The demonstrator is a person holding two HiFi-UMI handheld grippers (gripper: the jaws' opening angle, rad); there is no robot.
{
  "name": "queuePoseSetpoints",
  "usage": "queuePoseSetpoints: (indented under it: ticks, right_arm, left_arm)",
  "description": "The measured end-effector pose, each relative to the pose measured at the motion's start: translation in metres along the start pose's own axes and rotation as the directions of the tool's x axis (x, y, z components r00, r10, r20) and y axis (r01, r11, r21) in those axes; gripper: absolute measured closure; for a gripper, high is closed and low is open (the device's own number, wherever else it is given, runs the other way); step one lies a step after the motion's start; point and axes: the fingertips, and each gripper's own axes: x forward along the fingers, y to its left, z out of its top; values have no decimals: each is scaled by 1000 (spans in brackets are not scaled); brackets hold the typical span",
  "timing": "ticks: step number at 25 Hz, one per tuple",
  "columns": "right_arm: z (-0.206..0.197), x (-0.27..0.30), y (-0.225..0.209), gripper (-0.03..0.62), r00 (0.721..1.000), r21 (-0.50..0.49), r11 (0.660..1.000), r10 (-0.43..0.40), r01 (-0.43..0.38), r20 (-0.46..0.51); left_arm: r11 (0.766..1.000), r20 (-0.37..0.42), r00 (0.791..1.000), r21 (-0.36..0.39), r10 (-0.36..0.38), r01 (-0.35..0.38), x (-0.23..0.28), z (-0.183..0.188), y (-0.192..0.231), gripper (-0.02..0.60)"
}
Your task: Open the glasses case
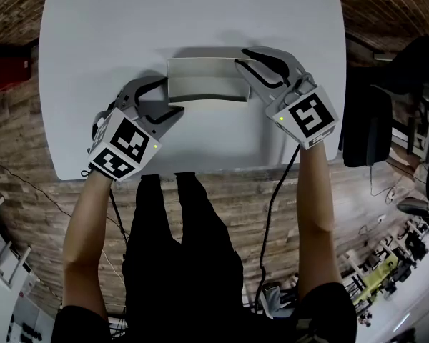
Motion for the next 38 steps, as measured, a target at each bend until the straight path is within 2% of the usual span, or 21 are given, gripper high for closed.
queuePoseSetpoints:
  ticks: [2,6,10,13,17,22,28,32,35,36,38]
  right_arm:
    - [7,-4,1,518,1000,22,1000,-9,8,27]
    - [19,-28,-9,519,994,167,984,-75,61,81]
    - [16,-44,-21,519,986,186,971,-160,148,52]
    - [6,-57,-20,519,976,223,951,-220,212,9]
    - [-7,-77,-3,530,958,301,911,-284,284,-44]
    - [-13,-95,23,581,926,385,845,-367,371,-87]
    - [-6,-117,48,588,890,478,760,-440,440,-120]
    - [6,-137,58,589,858,551,685,-500,477,-120]
    - [21,-154,59,589,828,592,632,-550,500,-111]
    - [28,-160,59,589,818,599,620,-565,507,-107]
    - [45,-170,58,589,799,596,610,-593,522,-94]
  left_arm:
    - [1000,9,1000,9,-1,1,1,0,0,299]
    - [1000,16,1000,16,3,-4,0,1,0,299]
    - [1000,26,1000,12,-6,5,1,0,-3,298]
    - [999,54,998,-25,-21,22,0,3,-8,283]
    - [996,57,997,-74,-47,51,-7,7,-19,282]
    - [991,63,998,-126,-29,37,-26,5,-24,282]
    - [970,62,998,-242,11,4,-54,-13,-24,285]
    - [951,91,996,-309,22,7,-76,-16,-21,375]
    - [941,132,990,-338,55,-7,-100,-11,-14,483]
    - [939,149,986,-345,68,-13,-109,-8,-11,530]
    - [938,191,977,-346,98,-27,-128,1,-3,550]
